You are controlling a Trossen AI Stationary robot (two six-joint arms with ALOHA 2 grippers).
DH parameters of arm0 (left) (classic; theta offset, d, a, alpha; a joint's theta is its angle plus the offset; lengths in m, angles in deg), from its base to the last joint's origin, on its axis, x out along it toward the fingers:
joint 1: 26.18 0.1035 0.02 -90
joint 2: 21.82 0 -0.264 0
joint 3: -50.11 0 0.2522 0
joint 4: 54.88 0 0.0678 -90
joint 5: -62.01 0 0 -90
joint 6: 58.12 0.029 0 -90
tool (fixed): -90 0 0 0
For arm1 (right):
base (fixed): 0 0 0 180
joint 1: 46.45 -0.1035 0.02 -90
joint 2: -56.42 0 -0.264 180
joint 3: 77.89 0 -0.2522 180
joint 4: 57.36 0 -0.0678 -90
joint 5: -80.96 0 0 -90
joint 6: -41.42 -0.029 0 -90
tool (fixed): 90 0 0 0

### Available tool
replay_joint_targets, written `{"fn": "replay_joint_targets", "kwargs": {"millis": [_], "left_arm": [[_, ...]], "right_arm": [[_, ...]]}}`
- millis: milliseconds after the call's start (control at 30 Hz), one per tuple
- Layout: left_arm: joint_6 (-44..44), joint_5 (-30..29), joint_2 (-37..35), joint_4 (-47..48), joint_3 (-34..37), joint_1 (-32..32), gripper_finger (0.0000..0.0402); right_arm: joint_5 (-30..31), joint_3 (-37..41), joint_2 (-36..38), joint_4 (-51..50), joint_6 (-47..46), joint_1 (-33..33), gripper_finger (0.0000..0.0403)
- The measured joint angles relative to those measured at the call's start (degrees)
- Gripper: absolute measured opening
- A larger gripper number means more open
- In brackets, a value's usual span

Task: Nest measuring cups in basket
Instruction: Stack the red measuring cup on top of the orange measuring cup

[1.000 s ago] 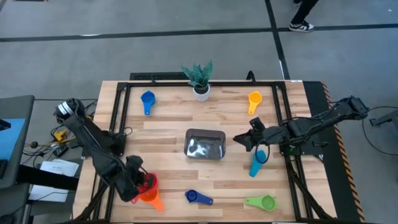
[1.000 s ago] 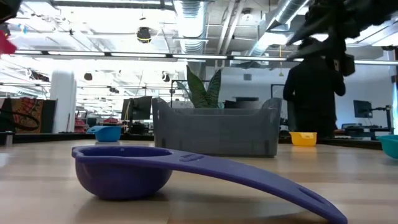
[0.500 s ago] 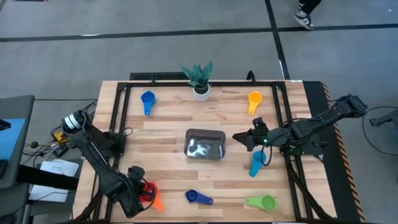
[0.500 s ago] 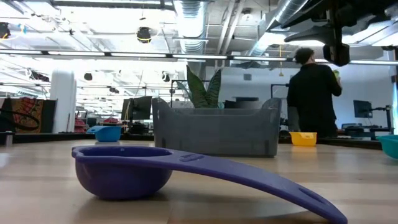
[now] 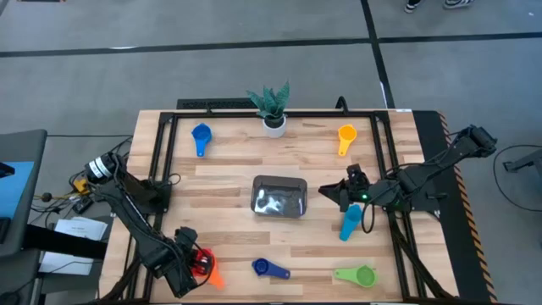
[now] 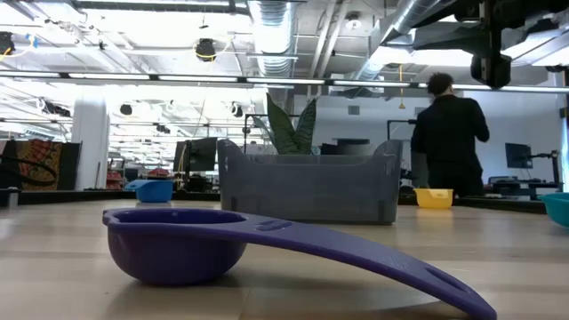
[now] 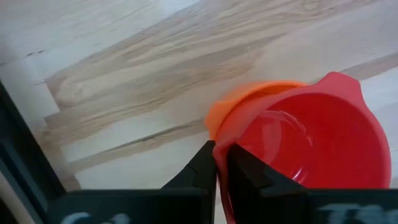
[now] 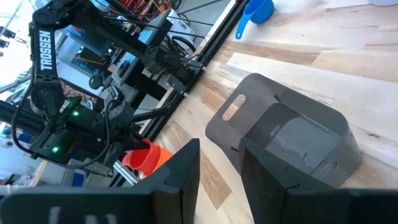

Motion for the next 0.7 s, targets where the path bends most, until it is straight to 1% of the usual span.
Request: {"fn": "replay_joint_targets", "kwargs": {"millis": [200, 267, 400, 500, 700], "left_arm": [[-0.57, 1.03, 0.00, -1.22, 0.00, 0.12, 0.0017], [-0.85, 1.77, -0.17, -1.13, 0.00, 0.14, 0.0017], [-2.00, 5.02, -0.28, -0.87, 0.00, 0.54, 0.0017], [-2.76, 6.80, -0.28, -0.82, 0.00, 0.54, 0.0018], [-3.71, 6.91, -0.28, -0.65, -0.02, 0.85, 0.0018]], "right_arm": [[-0.03, 0.00, -1.38, 0.11, -0.04, 0.02, 0.0162], [0.03, -0.04, -2.81, 1.62, -0.07, 0.11, 0.0170], [0.79, -0.04, -6.32, 5.32, -0.09, 0.09, 0.0180], [0.83, -0.02, -9.65, 8.41, -0.11, 0.09, 0.0182], [0.80, -0.05, -14.95, 15.07, -0.04, -0.09, 0.0176]]}}
